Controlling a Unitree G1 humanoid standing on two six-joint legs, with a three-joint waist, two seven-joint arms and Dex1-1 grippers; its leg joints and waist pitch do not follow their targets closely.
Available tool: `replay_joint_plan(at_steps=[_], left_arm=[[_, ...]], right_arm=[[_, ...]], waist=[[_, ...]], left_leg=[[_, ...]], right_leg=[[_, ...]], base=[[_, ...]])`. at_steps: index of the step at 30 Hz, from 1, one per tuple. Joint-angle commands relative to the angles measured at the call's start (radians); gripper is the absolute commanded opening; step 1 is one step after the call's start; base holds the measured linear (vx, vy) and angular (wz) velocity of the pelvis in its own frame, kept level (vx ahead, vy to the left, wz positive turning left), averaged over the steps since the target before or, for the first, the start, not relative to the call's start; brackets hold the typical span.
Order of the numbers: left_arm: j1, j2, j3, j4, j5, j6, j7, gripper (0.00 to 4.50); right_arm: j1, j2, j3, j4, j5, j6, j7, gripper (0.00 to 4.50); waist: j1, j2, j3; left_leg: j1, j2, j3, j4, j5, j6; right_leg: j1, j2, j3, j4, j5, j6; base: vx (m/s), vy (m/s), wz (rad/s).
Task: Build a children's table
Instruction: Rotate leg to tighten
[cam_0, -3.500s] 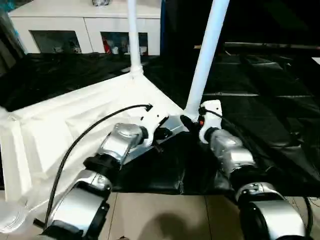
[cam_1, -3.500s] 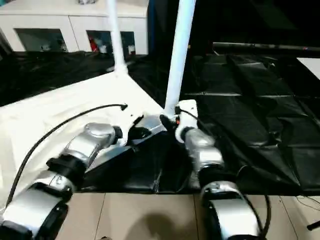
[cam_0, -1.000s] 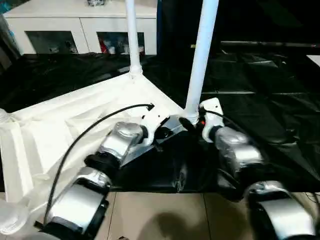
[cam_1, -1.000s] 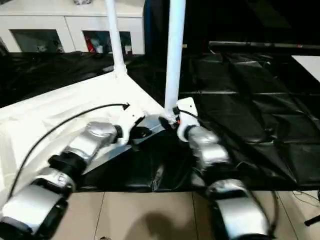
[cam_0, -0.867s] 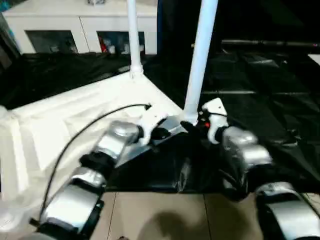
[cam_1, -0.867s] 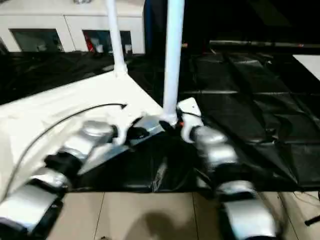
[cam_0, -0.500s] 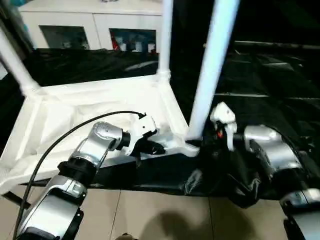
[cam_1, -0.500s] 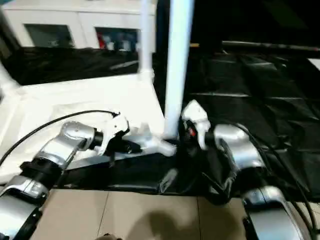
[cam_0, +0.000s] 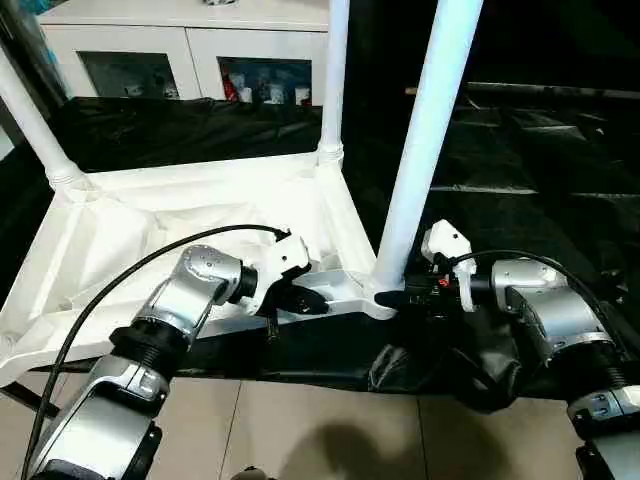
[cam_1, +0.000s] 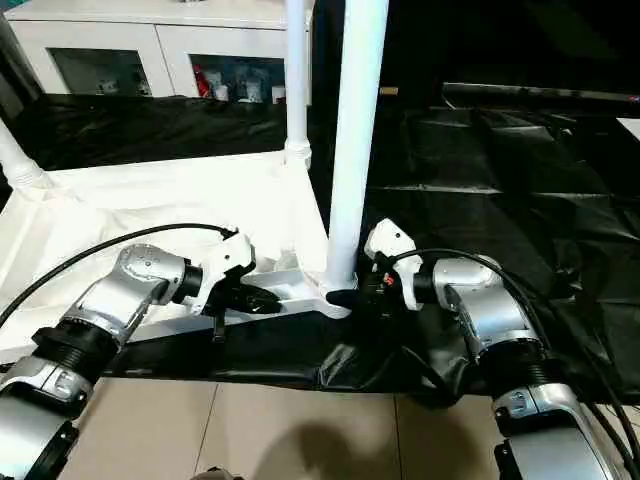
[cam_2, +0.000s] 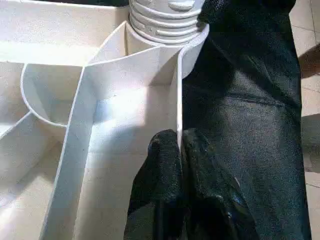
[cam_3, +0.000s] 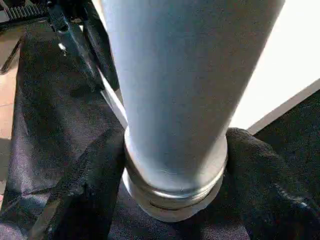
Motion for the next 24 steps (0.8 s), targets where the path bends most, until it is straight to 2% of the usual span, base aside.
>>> replay_joint_plan(at_steps=[1, 3, 5, 6, 7, 8, 9, 10, 14, 17, 18, 20, 22, 24], left_arm=[[0.002, -0.009, 0.002, -0.007, 0.001, 0.021, 0.024, 0.0], [0.0, -0.016, 0.008, -0.001, 0.002, 0.031, 0.047, 0.0], [-0.041, -0.085, 0.052, 0.082, 0.027, 0.055, 0.254, 0.0], [-0.041, -0.085, 0.052, 0.082, 0.027, 0.055, 0.254, 0.0], [-0.052, -0.104, 0.063, 0.106, 0.032, 0.059, 0.31, 0.0], [-0.068, -0.128, 0.075, 0.135, 0.037, 0.069, 0.377, 0.0], [-0.083, -0.157, 0.086, 0.164, 0.039, 0.078, 0.44, 0.0], [-0.092, -0.176, 0.092, 0.18, 0.04, 0.085, 0.477, 0.0], [-0.126, -0.252, 0.09, 0.238, 0.061, 0.091, 0.596, 0.0], [-0.143, -0.285, 0.076, 0.268, 0.079, 0.074, 0.622, 0.0], [-0.146, -0.288, 0.073, 0.273, 0.081, 0.067, 0.619, 0.0], [-0.148, -0.284, 0.07, 0.274, 0.079, 0.051, 0.591, 0.0], [-0.148, -0.276, 0.064, 0.274, 0.082, 0.035, 0.573, 0.0], [-0.145, -0.269, 0.06, 0.272, 0.083, 0.033, 0.56, 0.0]], right_arm=[[0.02, 0.031, 0.004, 0.0, 0.003, 0.024, -0.033, 2.75], [0.02, 0.042, -0.004, 0.011, 0.002, 0.03, -0.064, 2.74], [-0.005, 0.135, -0.081, 0.121, -0.017, 0.054, -0.352, 2.74], [-0.005, 0.135, -0.081, 0.121, -0.017, 0.054, -0.352, 2.74], [-0.012, 0.161, -0.104, 0.146, -0.013, 0.072, -0.425, 2.73], [-0.021, 0.201, -0.144, 0.171, 0.008, 0.096, -0.514, 2.73], [-0.032, 0.243, -0.177, 0.194, 0.025, 0.112, -0.595, 2.73], [-0.039, 0.269, -0.196, 0.207, 0.035, 0.12, -0.643, 2.72], [-0.084, 0.374, -0.207, 0.281, 0.015, 0.072, -0.827, 2.72], [-0.116, 0.429, -0.21, 0.317, 0.007, 0.031, -0.866, 2.72], [-0.12, 0.437, -0.209, 0.315, 0.008, 0.021, -0.854, 2.72], [-0.121, 0.437, -0.193, 0.287, 0.002, -0.006, -0.8, 2.72], [-0.122, 0.429, -0.195, 0.277, 0.008, -0.014, -0.777, 3.28], [-0.122, 0.418, -0.194, 0.272, 0.01, -0.019, -0.762, 3.42]], waist=[[-0.002, -0.009, -0.071], [-0.005, -0.008, -0.069], [-0.015, -0.011, -0.061], [-0.02, -0.008, -0.057], [-0.021, -0.011, -0.058], [-0.024, -0.011, -0.058], [-0.025, -0.004, -0.058], [-0.03, -0.005, -0.059], [-0.039, -0.003, -0.06], [-0.04, -0.007, -0.06], [-0.039, -0.006, -0.06], [-0.037, -0.01, -0.06], [-0.038, -0.009, -0.06], [-0.037, -0.01, -0.062]], left_leg=[[0.021, 0.042, -0.014, -0.057, -0.072, 0.093], [0.022, 0.042, -0.013, -0.059, -0.082, 0.089], [0.025, 0.041, -0.013, -0.066, -0.125, 0.06], [0.027, 0.039, -0.013, -0.069, -0.151, 0.045], [0.031, 0.038, -0.016, -0.072, -0.185, 0.019], [0.032, 0.039, -0.015, -0.075, -0.188, 0.007], [0.032, 0.04, -0.018, -0.076, -0.192, 0.001], [0.034, 0.042, -0.019, -0.08, -0.204, -0.009], [0.029, 0.036, -0.017, -0.077, -0.19, -0.007], [0.026, 0.033, -0.016, -0.076, -0.182, 0.003], [0.027, 0.034, -0.016, -0.076, -0.181, 0.006], [0.025, 0.035, -0.017, -0.077, -0.178, 0.016], [0.025, 0.036, -0.017, -0.077, -0.17, 0.023], [0.024, 0.035, -0.016, -0.075, -0.166, 0.032]], right_leg=[[0.052, -0.08, 0.056, -0.056, 0.115, -0.266], [0.049, -0.08, 0.055, -0.059, 0.092, -0.265], [0.046, -0.082, 0.057, -0.07, 0.01, -0.263], [0.043, -0.082, 0.057, -0.076, -0.039, -0.26], [0.047, -0.087, 0.058, -0.085, -0.126, -0.24], [0.047, -0.086, 0.06, -0.089, -0.155, -0.226], [0.046, -0.086, 0.06, -0.088, -0.161, -0.22], [0.043, -0.085, 0.06, -0.089, -0.165, -0.215], [0.045, -0.085, 0.062, -0.09, -0.112, -0.215], [0.048, -0.085, 0.061, -0.092, -0.111, -0.212], [0.047, -0.085, 0.061, -0.092, -0.11, -0.21], [0.048, -0.085, 0.06, -0.092, -0.103, -0.204], [0.048, -0.085, 0.06, -0.09, -0.086, -0.208], [0.05, -0.084, 0.06, -0.087, -0.07, -0.212]], base=[[0.0, 0.0, 0.0], [0.0, 0.0, 0.0], [0.0, 0.0, 0.0], [0.0, 0.0, 0.0], [0.0, 0.0, 0.0], [0.0, 0.0, 0.0], [0.0, 0.0, 0.0], [0.0, 0.0, 0.0], [0.0, 0.0, 0.0], [0.0, 0.0, 0.0], [0.0, 0.0, 0.0], [0.0, 0.0, 0.0], [0.0, 0.0, 0.0], [0.0, 0.0, 0.0]])
